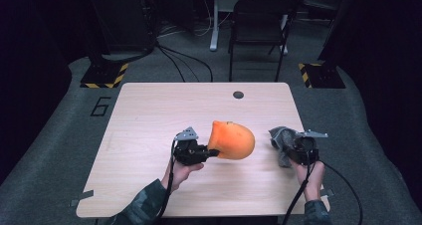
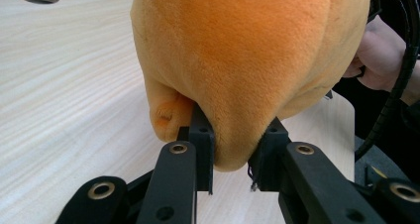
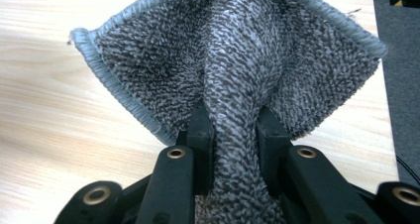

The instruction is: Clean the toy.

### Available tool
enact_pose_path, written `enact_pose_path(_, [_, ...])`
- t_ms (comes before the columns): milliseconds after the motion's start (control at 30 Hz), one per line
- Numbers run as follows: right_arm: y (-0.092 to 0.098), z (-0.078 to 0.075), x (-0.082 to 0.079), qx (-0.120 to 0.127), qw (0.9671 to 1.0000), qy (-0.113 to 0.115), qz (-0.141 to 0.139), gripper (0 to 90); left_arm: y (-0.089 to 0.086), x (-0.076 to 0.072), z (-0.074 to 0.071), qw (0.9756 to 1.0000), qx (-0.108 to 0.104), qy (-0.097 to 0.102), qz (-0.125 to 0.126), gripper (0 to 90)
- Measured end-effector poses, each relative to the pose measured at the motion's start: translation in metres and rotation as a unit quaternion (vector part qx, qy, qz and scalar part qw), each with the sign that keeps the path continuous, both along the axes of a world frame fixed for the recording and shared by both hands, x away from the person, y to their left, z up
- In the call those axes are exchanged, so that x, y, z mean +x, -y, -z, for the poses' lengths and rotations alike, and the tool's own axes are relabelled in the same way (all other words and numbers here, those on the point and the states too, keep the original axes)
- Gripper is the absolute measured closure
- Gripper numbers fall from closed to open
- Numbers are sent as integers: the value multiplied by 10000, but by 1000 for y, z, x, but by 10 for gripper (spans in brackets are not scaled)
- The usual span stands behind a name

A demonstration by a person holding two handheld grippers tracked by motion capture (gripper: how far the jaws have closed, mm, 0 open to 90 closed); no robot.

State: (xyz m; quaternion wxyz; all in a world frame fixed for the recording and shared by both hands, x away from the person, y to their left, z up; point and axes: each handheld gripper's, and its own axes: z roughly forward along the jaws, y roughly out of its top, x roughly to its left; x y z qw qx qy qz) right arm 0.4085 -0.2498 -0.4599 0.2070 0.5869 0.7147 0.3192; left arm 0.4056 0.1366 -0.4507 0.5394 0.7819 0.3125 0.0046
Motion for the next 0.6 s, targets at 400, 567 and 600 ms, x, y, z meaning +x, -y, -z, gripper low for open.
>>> enact_pose_path(400, [-15,-13,-1,141,9997,165,-142,744,6,8,27,9950,-135,-991,67,748])
enact_pose_path(567, [-35,-32,-5,282,9982,357,-385,745,12,9,40,9933,53,-1152,-74,744])
enact_pose_path(600, [-42,-38,-6,325,9976,415,-456,745,13,10,42,9933,90,-1145,-99,742])
